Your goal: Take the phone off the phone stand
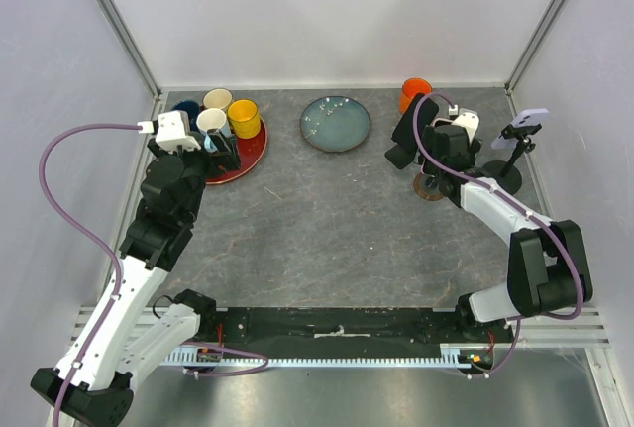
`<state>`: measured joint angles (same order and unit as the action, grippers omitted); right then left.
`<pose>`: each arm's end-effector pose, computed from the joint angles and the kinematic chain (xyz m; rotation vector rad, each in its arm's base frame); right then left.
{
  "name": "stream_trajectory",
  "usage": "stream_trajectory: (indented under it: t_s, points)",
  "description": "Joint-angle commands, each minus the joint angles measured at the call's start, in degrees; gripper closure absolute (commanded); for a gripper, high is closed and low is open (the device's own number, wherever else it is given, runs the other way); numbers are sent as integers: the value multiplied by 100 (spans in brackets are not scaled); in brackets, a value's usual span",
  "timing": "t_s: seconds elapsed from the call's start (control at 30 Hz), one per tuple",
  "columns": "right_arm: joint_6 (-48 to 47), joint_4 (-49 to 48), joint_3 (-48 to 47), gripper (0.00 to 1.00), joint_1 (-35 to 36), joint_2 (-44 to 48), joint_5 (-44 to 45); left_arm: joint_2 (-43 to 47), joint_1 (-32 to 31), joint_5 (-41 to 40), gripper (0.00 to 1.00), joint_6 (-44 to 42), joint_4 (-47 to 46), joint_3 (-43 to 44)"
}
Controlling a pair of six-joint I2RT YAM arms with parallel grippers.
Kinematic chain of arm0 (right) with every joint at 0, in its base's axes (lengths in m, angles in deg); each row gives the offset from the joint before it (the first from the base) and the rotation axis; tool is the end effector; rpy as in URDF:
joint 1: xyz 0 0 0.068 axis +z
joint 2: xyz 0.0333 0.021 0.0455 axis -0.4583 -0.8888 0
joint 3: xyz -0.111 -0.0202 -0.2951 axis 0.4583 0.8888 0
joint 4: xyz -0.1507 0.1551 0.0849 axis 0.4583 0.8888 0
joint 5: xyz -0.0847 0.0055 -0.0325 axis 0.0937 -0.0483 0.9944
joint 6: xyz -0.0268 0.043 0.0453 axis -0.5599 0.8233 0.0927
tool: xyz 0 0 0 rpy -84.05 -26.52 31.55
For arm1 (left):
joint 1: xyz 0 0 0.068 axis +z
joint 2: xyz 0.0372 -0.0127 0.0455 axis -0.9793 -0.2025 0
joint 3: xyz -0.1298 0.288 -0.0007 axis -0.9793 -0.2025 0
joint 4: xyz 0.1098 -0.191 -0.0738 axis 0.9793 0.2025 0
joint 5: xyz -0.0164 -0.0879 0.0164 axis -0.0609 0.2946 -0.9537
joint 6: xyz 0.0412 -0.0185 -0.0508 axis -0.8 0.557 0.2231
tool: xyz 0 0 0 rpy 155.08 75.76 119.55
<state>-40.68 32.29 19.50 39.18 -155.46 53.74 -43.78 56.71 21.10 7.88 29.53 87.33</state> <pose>0.2920 0.0376 0.2849 0.3947 2.0556 -0.1438 0.1226 -0.0275 0.4095 -0.1693 1.6216 -0.1746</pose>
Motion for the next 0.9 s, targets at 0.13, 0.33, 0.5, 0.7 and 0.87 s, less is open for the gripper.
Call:
stream_trajectory:
  t_s: [0.13,0.33,0.5,0.7,0.87]
  points:
    - [42,-298,15,7,137,-135,170,24,7,-105,1,-229,-234,-42]
    - [34,-333,6,8,260,-170,408,24,7,-113,1,-238,-234,-42]
    - [7,-333,32,13,278,-126,566,24,7,-105,1,-238,-234,-42]
    - [-107,-324,59,26,295,85,584,7,7,-87,1,-238,-234,-42]
    - [-212,-333,32,47,304,278,496,-11,7,-69,1,-238,-243,-42]
